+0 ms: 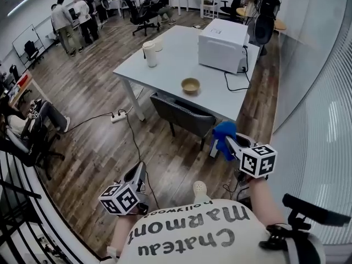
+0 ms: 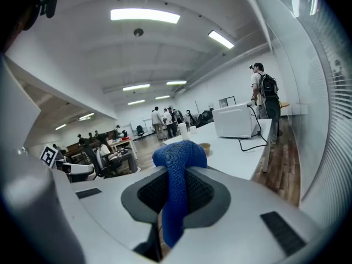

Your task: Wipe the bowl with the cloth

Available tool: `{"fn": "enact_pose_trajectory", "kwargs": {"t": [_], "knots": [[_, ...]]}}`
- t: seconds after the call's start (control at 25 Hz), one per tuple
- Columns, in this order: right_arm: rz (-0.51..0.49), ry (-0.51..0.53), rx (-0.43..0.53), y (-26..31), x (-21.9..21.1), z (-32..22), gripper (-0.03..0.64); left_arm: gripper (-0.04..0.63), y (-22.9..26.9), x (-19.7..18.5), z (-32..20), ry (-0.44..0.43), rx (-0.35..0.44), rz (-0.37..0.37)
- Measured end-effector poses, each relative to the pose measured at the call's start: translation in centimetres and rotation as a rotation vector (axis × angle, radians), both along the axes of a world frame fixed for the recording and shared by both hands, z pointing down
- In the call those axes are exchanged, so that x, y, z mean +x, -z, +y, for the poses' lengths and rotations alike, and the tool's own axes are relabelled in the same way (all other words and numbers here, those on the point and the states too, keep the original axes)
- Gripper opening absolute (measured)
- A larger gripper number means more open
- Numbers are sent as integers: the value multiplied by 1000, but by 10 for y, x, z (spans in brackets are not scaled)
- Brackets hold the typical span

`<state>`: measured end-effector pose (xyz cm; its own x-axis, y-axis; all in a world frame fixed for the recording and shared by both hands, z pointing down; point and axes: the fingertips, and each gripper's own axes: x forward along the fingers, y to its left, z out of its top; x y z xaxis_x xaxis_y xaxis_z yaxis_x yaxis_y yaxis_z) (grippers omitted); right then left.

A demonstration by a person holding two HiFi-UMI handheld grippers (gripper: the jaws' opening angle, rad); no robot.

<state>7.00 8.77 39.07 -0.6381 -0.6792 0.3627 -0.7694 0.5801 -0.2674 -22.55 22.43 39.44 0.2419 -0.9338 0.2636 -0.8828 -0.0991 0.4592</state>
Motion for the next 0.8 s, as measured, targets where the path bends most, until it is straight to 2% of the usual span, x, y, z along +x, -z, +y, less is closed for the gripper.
{"fn": "enact_pose_trajectory", "kwargs": {"t": [0.2,0.56,0.8], "knots": [[-20,20,-12,3,-4,-66,49,17,6,1,-60,-1,-5,-2],[-24,72,-17,1,-10,-175,49,17,8,-2,-169,80,-5,40],[-41,89,-13,-1,-12,-233,49,18,8,-3,-221,126,51,76]]}}
